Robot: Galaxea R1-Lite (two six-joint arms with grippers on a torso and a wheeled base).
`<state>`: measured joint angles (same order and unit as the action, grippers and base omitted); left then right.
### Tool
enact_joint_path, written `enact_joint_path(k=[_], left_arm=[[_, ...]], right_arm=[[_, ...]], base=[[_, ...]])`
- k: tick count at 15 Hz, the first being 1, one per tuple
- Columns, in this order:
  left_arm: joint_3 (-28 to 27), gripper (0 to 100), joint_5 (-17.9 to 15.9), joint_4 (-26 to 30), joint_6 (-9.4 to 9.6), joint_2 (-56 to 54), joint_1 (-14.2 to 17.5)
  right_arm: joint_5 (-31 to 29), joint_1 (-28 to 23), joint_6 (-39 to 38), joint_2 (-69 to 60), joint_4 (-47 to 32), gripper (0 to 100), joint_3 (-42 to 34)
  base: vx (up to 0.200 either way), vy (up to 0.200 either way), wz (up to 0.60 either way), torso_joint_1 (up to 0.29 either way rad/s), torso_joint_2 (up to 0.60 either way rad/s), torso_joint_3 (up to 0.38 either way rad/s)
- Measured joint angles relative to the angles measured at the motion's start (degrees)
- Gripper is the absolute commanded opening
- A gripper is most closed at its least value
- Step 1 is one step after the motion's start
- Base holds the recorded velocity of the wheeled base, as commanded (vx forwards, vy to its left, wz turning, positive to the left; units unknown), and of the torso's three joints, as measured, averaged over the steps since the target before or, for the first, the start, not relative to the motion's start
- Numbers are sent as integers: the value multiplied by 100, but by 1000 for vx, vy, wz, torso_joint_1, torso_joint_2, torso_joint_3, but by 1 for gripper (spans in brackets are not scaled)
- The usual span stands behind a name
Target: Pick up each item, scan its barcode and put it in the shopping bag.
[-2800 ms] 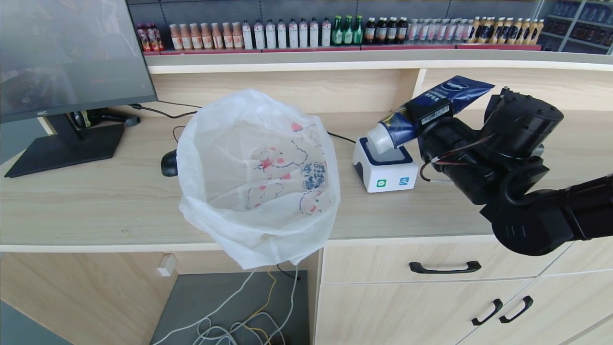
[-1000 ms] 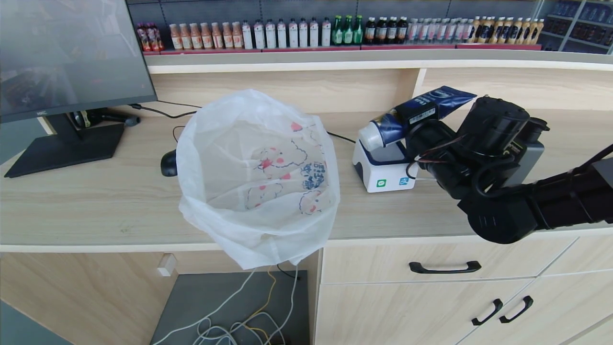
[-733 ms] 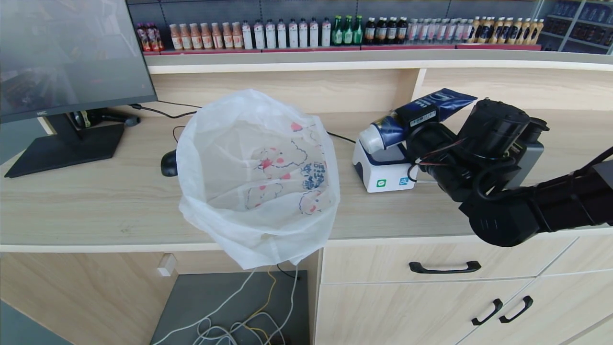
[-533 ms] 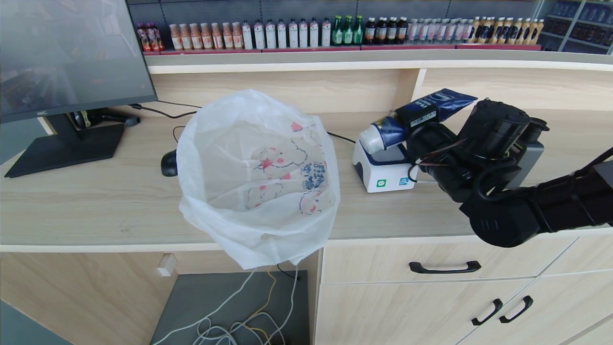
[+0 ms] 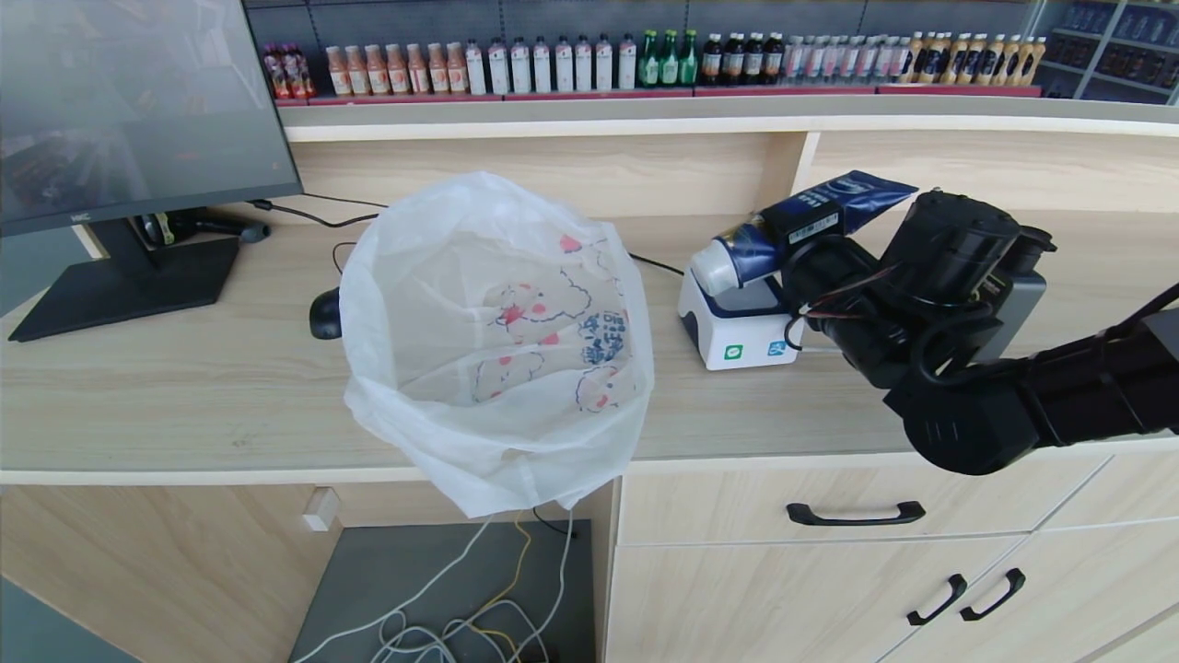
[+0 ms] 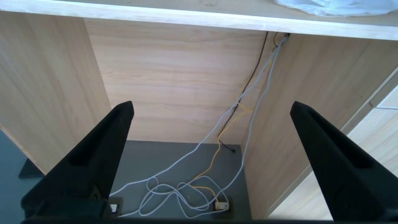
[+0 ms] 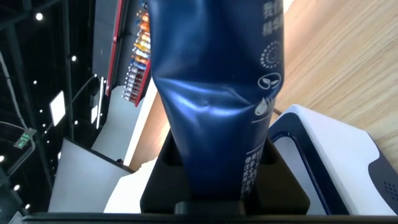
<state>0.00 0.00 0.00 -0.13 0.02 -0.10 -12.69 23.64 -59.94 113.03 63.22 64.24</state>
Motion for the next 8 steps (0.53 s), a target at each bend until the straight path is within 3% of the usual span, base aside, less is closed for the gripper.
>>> enact_joint_path(k=[8], left_arm=[[0, 100, 0, 0, 0, 0, 5]], right_arm=[[2, 0, 24, -199, -18, 0, 4]], base=[[0, 0, 0, 0, 0, 0]])
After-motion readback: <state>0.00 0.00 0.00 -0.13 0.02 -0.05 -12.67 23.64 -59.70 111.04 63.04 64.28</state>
